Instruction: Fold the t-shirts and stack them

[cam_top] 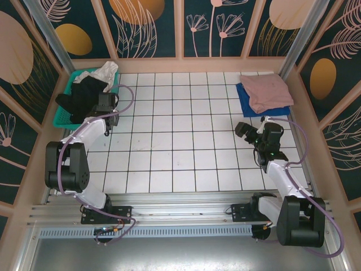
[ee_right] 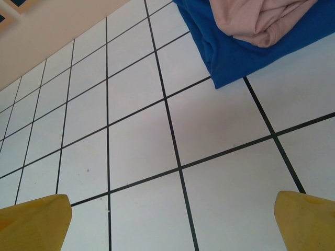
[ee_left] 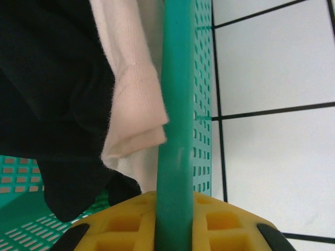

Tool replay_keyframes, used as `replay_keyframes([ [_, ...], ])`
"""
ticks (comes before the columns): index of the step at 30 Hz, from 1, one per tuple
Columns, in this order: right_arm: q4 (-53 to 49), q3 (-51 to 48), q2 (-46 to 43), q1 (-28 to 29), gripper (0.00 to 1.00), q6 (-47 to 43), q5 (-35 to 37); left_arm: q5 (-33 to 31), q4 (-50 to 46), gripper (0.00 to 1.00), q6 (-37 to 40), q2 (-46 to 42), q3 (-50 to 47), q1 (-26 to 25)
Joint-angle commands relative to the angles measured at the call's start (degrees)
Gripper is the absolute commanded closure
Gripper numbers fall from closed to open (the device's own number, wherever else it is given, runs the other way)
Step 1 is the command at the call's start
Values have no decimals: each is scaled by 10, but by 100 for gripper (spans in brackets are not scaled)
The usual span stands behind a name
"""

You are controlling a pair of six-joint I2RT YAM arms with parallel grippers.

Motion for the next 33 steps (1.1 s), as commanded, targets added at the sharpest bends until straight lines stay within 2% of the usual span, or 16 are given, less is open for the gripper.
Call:
replay_keyframes([
  [1, -21, 24, -4, -4, 1, -14, -4, -25, 63, 95, -16, 1, 8, 17],
  [4, -31, 31, -6, -4, 1, -15, -13, -30, 70, 91, -25, 5, -1, 25],
  [6, -40, 34, -10, -4, 1, -16, -15, -27, 79, 82, -30, 4, -6, 30],
  [7, -47, 36, -12, -4, 1, -17, -13, -21, 76, 76, -31, 4, -4, 30],
  [9, -59, 41, -19, -4, 1, -19, -9, -6, 63, 56, -40, 3, 6, 30],
  [11, -73, 46, -25, -4, 1, -22, -2, 17, 48, 47, -53, -3, 20, 30],
  [13, -84, 52, -33, -4, 1, -23, 3, 55, 28, 30, -74, -15, 38, 30],
  [17, -96, 60, -49, -4, 1, -15, -3, 87, 19, 14, -130, -57, 57, 30],
  [19, -94, 61, -56, -3, 1, -7, -14, 70, 23, 2, -173, -74, 68, 32],
  [22, -88, 60, -61, -1, 1, 7, -30, 89, 3, 2, -248, -55, 106, 71],
  [25, -73, 54, -64, 3, 1, 22, -50, 118, -52, 2, -299, 24, 175, 119],
  [28, -55, 48, -63, 10, 1, 30, -67, 137, -95, 6, -332, 117, 256, 151],
  [30, -44, 48, -56, 14, 1, 29, -72, 183, -101, 10, -354, 162, 302, 172],
  [33, -48, 59, -37, 18, 6, 16, -87, 224, -114, 13, -365, 222, 375, 181],
])
